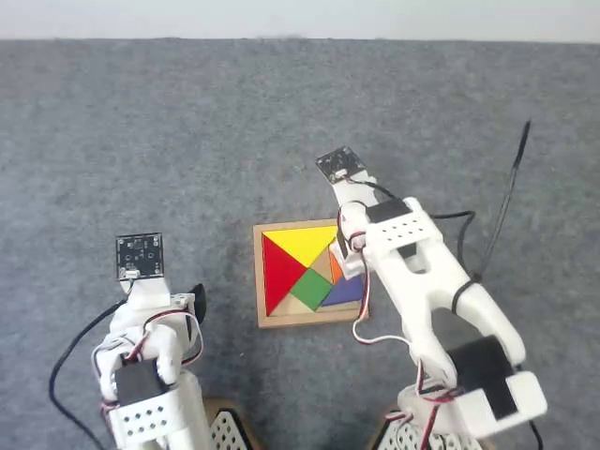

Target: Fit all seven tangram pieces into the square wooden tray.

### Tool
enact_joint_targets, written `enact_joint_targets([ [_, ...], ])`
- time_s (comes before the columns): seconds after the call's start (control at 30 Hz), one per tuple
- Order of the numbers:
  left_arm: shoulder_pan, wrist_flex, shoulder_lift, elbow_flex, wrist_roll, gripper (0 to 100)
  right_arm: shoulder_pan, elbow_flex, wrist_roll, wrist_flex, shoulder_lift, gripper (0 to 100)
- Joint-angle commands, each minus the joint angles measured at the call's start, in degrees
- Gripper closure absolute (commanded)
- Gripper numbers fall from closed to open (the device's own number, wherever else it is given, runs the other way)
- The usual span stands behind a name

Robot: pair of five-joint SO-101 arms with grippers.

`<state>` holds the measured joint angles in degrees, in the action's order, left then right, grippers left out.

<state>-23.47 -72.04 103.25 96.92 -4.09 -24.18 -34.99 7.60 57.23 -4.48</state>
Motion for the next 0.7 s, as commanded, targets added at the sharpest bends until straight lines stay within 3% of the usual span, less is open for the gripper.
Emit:
enact_joint_targets([
  [0.0,-0.26,-0.26,0.88,-0.48,0.53,76,-0.48,-0.79,-0.70,-0.57,-6.90,99.2],
  [0.4,-0.26,-0.26,0.88,-0.48,0.53,76,0.92,-7.30,-0.70,-0.31,-10.59,99.2],
  [0.67,-0.26,-0.26,0.88,-0.48,0.53,76,-5.41,-8.35,-0.79,-0.22,-9.36,99.2],
])
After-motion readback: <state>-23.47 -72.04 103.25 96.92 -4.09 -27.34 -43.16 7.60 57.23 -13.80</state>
